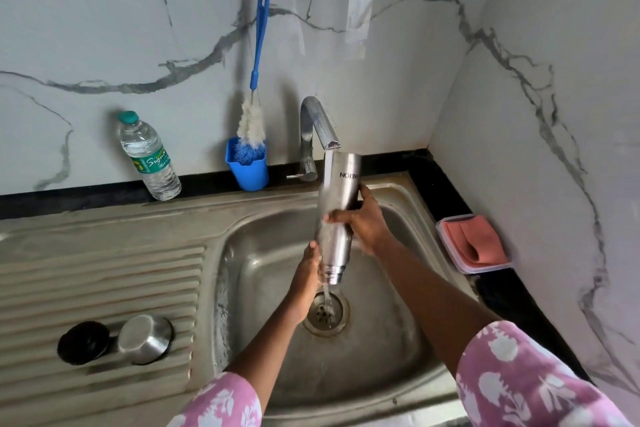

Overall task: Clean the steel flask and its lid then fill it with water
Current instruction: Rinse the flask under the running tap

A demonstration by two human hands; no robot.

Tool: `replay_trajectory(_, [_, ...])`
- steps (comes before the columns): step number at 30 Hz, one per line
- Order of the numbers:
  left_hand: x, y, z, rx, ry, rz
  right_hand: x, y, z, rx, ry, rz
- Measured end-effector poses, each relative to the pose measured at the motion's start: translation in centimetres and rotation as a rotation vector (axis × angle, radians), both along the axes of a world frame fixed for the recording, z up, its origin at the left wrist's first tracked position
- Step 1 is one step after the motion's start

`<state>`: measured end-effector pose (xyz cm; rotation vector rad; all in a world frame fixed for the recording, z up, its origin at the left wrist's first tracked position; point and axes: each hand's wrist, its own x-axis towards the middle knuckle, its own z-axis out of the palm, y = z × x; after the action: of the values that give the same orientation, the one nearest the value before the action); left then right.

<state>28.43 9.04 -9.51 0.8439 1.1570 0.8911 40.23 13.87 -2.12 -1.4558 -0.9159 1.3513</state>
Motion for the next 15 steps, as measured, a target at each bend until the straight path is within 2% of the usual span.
replay_trajectory(4, [0.1, 0.1, 0.3, -0.017, -0.012, 0.028, -0.2, -0.1, -0.1, -0.001, -0.072, 0.034])
replay_trajectory(8, [0.2, 2.5, 2.9, -0.029, -0.15, 0.07, -0.7, -1.7, -1.3, -0.035, -0.282, 0.183])
replay_trajectory(15, [0.3, 5.6, 4.2, 0.087, 0.01, 0.061, -0.1, -3.6, -2.7, -0.047, -0.456, 0.264])
